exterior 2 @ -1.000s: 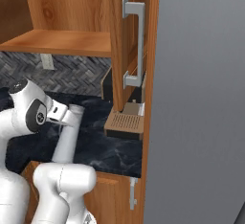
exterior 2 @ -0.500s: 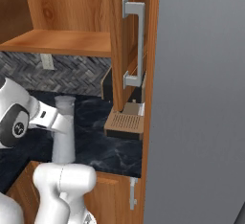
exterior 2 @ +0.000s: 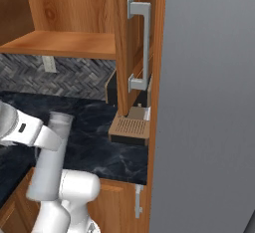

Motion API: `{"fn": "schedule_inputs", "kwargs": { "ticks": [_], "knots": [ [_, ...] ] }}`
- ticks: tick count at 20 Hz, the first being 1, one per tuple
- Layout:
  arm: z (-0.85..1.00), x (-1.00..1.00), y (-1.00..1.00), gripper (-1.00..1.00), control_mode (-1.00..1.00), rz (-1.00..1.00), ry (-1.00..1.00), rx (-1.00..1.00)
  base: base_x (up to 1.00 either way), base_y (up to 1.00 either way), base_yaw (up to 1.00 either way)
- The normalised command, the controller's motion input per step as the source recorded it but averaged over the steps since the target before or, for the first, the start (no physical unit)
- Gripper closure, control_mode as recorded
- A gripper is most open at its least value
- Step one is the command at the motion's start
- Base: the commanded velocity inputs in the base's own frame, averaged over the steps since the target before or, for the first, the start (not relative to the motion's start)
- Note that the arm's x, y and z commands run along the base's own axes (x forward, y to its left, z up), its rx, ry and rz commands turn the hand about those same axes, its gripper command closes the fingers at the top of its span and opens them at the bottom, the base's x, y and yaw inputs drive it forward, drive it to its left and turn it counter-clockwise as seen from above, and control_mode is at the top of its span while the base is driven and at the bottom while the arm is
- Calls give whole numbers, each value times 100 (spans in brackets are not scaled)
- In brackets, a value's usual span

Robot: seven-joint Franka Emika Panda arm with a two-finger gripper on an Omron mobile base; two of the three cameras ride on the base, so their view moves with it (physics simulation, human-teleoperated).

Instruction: There is a tray on the dining counter. Grab the cup, mug, and pitcher and place them on the tray. The pitcher may be placed next to the tray if it cannot fit the tray.

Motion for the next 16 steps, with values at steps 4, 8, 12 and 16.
{"fn": "schedule_inputs", "kwargs": {
  "ticks": [4, 8, 12, 16],
  "knots": [
    [69, -2, -1, 100, -100, 0, -6, 0, 0, 0, 0],
    [78, 8, 0, 100, -100, 2, -10, 0, 0, 0, 0],
    [73, 1, 0, 100, -100, 3, -10, 0, 0, 0, 0],
    [58, 0, 0, 100, -100, 3, -8, 0, 0, 0, 0]
  ]
}}
